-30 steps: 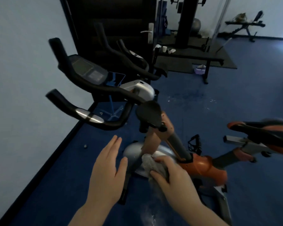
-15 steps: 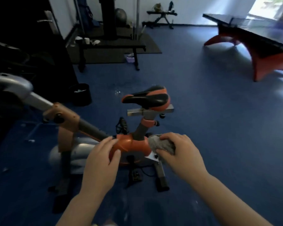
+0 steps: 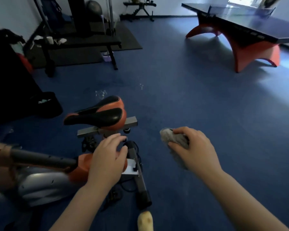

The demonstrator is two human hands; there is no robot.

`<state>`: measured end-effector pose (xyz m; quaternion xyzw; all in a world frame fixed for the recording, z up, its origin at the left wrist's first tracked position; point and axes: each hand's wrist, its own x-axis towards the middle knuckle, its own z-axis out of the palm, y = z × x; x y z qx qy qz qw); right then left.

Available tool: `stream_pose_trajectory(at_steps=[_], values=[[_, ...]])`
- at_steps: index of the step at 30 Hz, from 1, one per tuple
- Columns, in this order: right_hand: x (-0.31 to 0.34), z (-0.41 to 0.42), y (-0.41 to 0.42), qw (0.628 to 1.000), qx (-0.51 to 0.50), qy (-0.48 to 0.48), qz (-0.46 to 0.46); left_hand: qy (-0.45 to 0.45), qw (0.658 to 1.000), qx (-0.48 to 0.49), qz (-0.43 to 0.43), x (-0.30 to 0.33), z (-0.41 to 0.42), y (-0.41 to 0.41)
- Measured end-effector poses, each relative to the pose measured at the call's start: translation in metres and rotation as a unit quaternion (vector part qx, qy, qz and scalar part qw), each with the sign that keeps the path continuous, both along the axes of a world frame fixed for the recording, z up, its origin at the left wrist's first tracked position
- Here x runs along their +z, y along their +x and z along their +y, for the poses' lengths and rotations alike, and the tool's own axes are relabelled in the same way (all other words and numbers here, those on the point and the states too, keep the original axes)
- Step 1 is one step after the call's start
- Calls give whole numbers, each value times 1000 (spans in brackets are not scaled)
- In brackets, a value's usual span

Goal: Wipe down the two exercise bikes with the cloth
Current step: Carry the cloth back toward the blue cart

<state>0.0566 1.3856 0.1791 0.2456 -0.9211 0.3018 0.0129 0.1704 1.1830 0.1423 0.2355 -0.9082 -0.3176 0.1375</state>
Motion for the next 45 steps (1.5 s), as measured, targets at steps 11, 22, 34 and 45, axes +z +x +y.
stream_pose_trajectory(at_steps=[11,22,34,45], values=[[-3,28,-163,999,17,28,-25,27,999,-22,-14,12,44,-185],[2,1,-382,985,166,34,-26,18,989,149,5,14,45,-341],[7,-107,-510,956,289,-3,-48,30,948,315,-9,16,-3,-416],[4,-308,-575,914,406,13,-26,31,905,425,5,7,-151,-469]])
